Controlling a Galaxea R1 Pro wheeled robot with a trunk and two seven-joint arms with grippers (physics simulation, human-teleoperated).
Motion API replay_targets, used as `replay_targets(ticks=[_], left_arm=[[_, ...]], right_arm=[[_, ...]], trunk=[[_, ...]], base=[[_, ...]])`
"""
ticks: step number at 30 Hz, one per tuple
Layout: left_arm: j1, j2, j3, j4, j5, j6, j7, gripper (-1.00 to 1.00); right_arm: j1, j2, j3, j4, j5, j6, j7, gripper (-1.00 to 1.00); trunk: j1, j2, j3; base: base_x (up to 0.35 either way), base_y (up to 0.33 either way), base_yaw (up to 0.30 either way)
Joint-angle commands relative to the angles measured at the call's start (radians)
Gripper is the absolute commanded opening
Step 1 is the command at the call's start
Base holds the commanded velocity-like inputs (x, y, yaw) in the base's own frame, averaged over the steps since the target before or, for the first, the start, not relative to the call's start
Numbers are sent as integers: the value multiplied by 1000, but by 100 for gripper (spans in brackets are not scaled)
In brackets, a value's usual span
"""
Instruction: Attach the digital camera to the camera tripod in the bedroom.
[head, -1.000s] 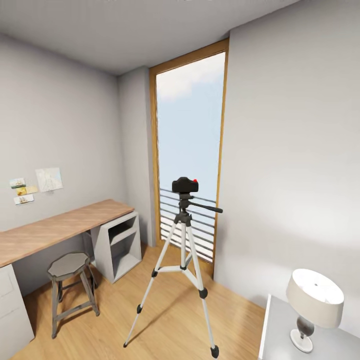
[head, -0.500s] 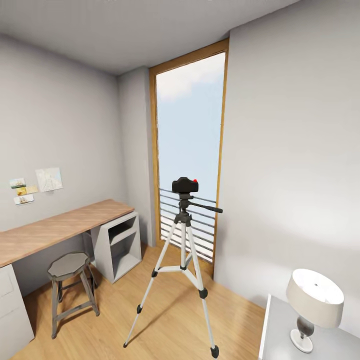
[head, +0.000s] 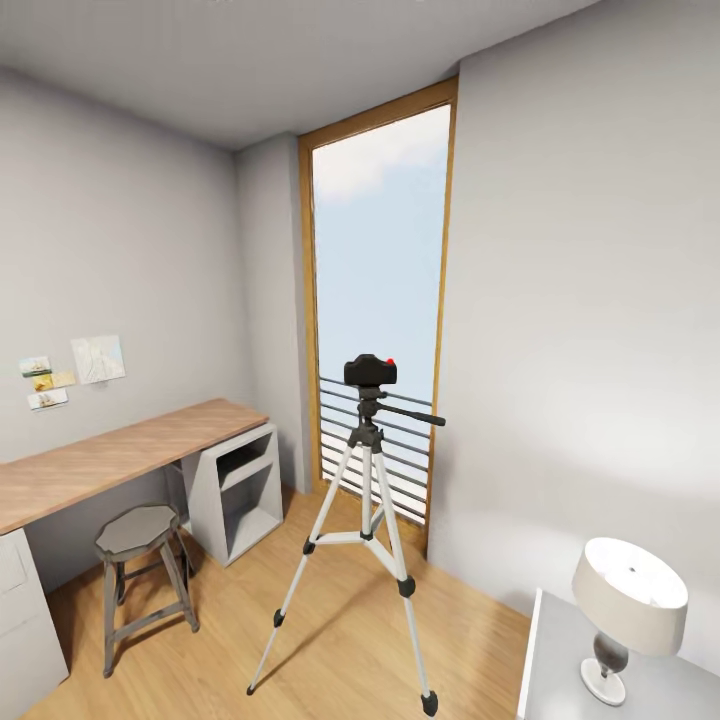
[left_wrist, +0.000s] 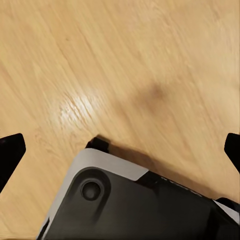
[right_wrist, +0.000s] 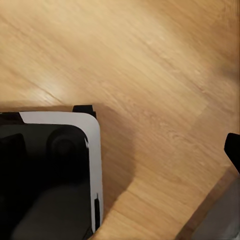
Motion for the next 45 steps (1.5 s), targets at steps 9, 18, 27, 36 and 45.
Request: replay_targets(ticks=[9,18,27,36,45], left_arm=[[16,-6,-9,2,-56,-4,-11,100],[18,-7,-9,2,-114,-7,-13,100],[19,-4,-10,-4,-130,-9,-11,100],[19,-3,-10,-15,-131,-13,-10,100],[19,-4,-6,-14,-128,-13,-10,100]], right_arm=[[-1,6,5,3,-15,-6,1,100],[-1,28,5,2,-13,-8,1,100],[-1,37,7,2,-10,-8,1,100],[-1,41,8,-6,-10,-8,1,100],[-1,54,8,-10,-9,-8,1,100]], trunk=[[0,-1,0],[0,-1,0],[0,-1,0],[0,-1,0],[0,-1,0]], base=[[0,0,0],[0,0,0],[0,0,0],[0,0,0],[0,0,0]])
